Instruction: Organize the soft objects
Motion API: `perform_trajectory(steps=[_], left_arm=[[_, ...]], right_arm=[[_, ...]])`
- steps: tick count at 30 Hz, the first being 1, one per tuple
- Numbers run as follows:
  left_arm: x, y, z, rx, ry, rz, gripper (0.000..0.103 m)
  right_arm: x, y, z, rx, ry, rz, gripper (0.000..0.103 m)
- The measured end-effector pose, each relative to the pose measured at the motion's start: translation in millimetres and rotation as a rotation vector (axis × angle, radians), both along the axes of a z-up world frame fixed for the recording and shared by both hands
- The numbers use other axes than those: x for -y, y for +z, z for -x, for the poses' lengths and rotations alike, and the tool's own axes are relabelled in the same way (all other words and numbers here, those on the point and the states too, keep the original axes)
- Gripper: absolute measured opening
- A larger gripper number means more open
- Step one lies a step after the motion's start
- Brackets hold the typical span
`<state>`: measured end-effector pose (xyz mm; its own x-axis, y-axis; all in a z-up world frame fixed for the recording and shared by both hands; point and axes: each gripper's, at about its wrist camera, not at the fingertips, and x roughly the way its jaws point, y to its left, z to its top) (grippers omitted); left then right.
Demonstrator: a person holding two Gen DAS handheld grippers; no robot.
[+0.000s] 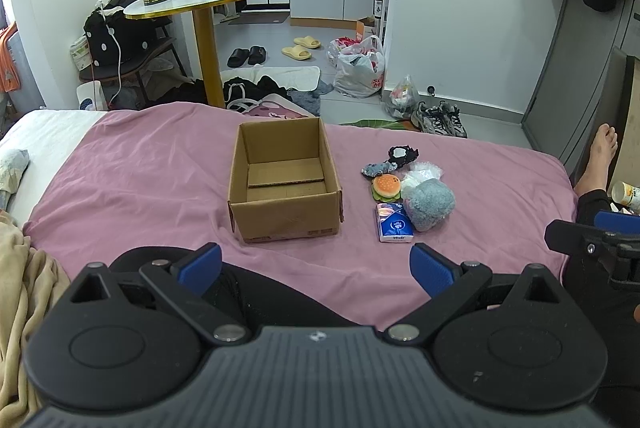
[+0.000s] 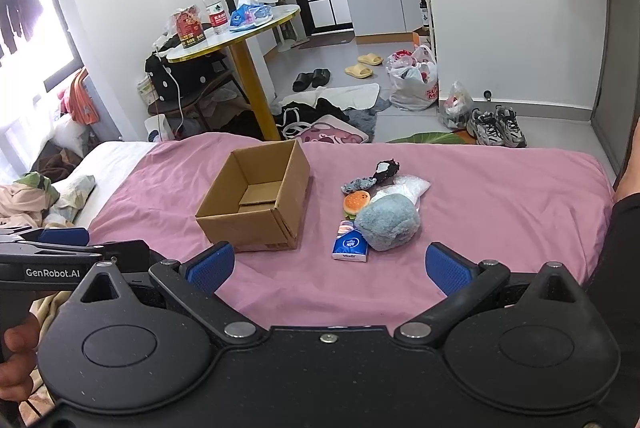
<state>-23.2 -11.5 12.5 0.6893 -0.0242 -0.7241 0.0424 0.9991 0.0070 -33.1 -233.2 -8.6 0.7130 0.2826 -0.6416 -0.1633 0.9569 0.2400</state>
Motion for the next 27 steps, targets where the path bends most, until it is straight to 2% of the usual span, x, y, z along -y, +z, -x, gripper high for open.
perform_trajectory(steps=[27], left_arm=[[-3.8, 2.4, -2.9, 0.006, 0.013, 0.011, 0.1]], right_arm=[[-0.1, -0.2, 0.1, 0.003, 0.007, -0.004, 0.103]])
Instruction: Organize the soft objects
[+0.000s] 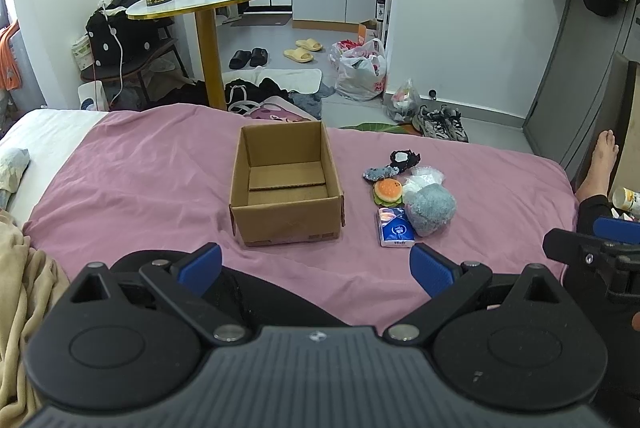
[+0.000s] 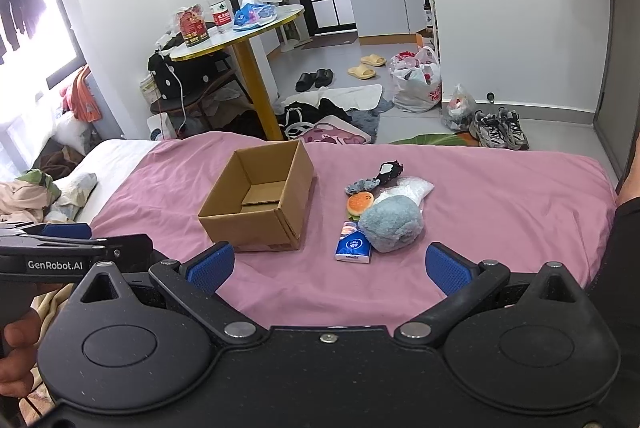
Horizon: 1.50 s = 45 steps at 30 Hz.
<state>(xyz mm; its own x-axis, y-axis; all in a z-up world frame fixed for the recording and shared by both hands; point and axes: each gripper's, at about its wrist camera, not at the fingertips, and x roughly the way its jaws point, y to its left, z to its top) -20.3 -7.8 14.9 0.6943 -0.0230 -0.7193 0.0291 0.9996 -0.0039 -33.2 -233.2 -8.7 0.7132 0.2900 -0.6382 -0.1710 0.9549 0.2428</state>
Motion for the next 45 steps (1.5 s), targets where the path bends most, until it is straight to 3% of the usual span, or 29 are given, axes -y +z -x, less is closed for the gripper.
perform_trajectory(steps=[16, 35, 45], left_arm=[[31, -17, -47, -0.008, -0.05, 0.018, 0.1], [54, -60, -107, -0.057, -0.085, 0.078, 0.097], [73, -90, -149, -0.113, -0.099, 0.103, 0.081]], right_arm=[[26, -28, -22, -0.049, -0.1, -0.073, 0.103], [46, -67, -65, -0.106, -0.194, -0.094, 0.103], [65, -91, -88, -0.166, -0.275, -0.123, 0.102]])
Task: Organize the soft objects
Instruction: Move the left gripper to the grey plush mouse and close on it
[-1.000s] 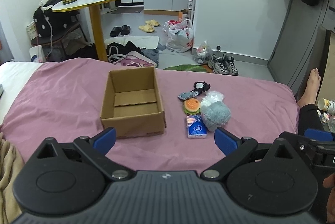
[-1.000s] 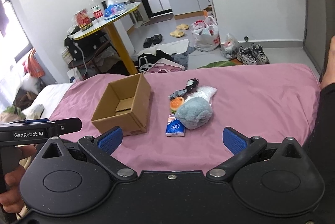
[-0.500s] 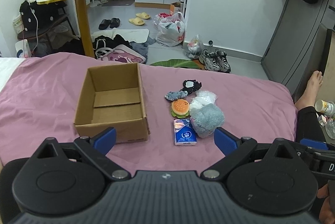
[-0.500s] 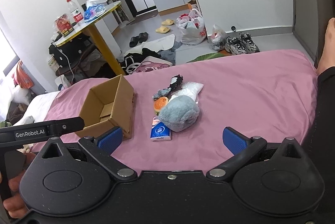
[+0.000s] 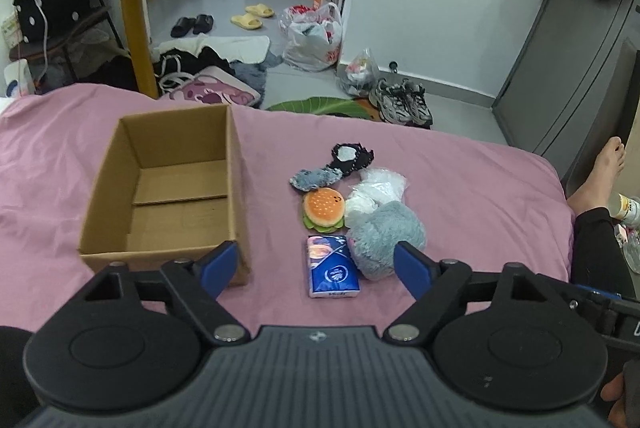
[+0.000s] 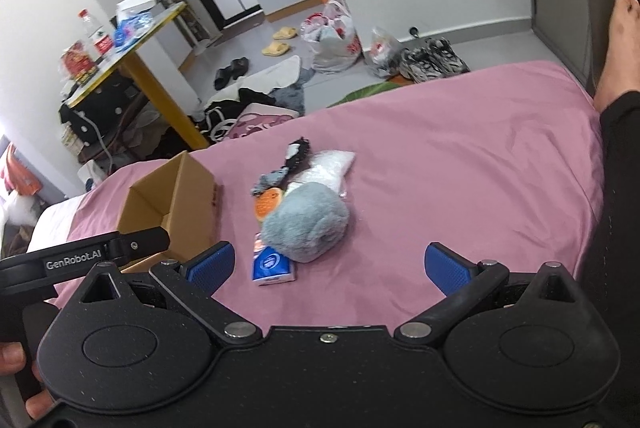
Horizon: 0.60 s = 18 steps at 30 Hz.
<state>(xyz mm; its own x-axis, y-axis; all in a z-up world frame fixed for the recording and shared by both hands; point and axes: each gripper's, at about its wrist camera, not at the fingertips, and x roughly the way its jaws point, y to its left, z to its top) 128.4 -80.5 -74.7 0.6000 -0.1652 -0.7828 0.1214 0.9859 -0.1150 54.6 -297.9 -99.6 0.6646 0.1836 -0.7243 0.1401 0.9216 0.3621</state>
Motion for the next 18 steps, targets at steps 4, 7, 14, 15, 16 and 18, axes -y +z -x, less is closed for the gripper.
perform_trajectory(steps=[4, 7, 14, 15, 16, 18], left_arm=[[6, -12, -14, -0.028, -0.002, 0.01, 0.075], [11, -21, -25, -0.042, -0.002, 0.011, 0.072], [19, -45, -47, -0.086, 0.01, 0.022, 0.06], [20, -48, -49, -0.093, 0.011, 0.024, 0.056], [21, -51, -52, -0.099, 0.01, 0.026, 0.053], [24, -57, -56, -0.111, 0.007, 0.032, 0.046]], right_arm=[[8, -7, -5, -0.016, -0.031, -0.005, 0.102], [13, -12, -12, -0.027, -0.047, -0.011, 0.102], [18, -23, -23, -0.054, -0.06, -0.006, 0.102], [19, -24, -24, -0.058, -0.061, -0.007, 0.102], [19, -26, -24, -0.061, -0.064, -0.011, 0.102], [21, -29, -26, -0.069, -0.072, -0.021, 0.102]])
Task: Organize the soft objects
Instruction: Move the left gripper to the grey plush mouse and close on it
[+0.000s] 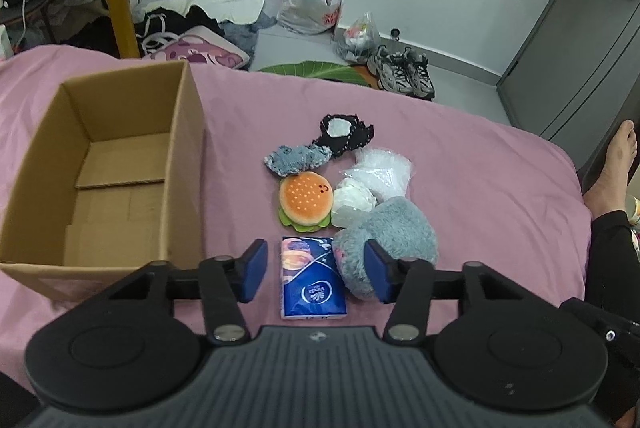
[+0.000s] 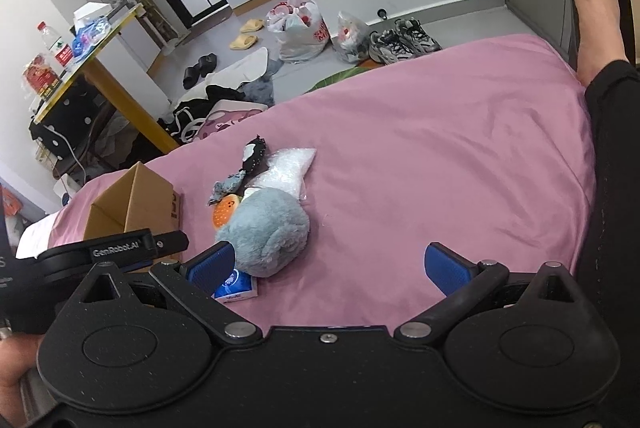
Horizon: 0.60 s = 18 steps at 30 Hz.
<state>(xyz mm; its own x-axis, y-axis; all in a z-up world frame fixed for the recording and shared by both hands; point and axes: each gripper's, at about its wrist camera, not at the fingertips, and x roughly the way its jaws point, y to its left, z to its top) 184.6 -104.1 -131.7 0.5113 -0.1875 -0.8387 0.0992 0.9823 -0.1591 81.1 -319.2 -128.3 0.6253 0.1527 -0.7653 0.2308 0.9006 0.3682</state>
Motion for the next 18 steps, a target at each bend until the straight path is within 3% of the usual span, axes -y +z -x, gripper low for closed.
perform_trajectory(steps=[7, 12, 18], left_arm=[[5, -20, -13, -0.041, -0.008, 0.031, 0.03], [11, -27, -21, -0.044, -0.008, 0.038, 0.029], [22, -26, -22, -0.058, -0.034, 0.077, 0.029]], right_arm=[[-1, -12, -11, -0.014, 0.021, -0.029, 0.101], [0, -20, -23, -0.027, 0.029, -0.062, 0.092], [6, -26, -35, -0.039, 0.007, -0.127, 0.092]])
